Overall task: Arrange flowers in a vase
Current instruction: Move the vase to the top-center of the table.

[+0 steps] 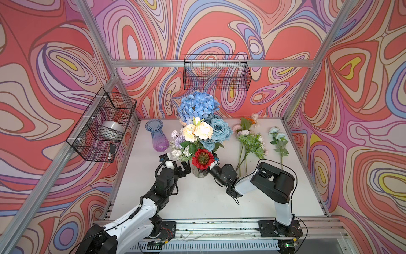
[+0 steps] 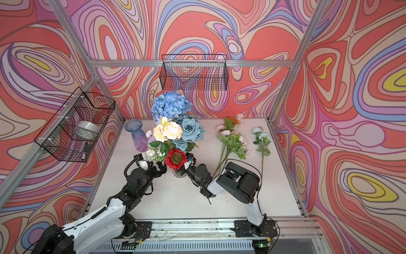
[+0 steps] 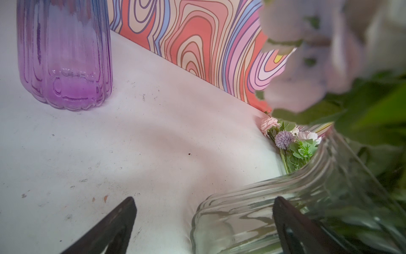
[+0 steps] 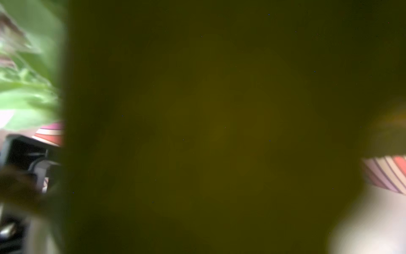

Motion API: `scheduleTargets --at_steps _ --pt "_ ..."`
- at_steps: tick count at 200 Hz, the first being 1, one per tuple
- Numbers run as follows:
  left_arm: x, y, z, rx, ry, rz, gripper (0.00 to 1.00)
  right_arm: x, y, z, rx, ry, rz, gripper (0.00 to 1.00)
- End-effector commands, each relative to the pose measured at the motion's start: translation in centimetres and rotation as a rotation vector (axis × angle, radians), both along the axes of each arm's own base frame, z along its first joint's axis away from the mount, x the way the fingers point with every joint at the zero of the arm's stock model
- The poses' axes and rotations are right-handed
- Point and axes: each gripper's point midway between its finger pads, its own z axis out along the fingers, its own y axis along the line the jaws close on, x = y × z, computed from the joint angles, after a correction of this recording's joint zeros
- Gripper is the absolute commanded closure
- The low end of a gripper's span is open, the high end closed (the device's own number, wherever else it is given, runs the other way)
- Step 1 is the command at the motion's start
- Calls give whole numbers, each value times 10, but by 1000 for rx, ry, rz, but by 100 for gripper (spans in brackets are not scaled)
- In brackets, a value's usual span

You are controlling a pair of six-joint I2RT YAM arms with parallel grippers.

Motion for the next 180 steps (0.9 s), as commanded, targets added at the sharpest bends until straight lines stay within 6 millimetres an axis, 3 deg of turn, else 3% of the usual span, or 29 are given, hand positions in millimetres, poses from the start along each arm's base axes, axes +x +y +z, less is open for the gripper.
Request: scheduleTargets --at_steps 1,31,82,156,180 --pt "1 4 11 -20 -38 16 0 7 1 -7 -1 14 -15 35" --pt "-1 6 11 -17 -42 25 0 14 -5 -13 -1 22 -42 53" --pt "-2 11 10 -14 -45 44 0 31 -4 -10 -50 -50 -84 57" --pt "-13 28 6 6 -40 106 0 119 10 3 -53 -107 -112 57" --pt "-17 36 4 23 -39 131 0 144 17 -2 -94 -124 -118 56"
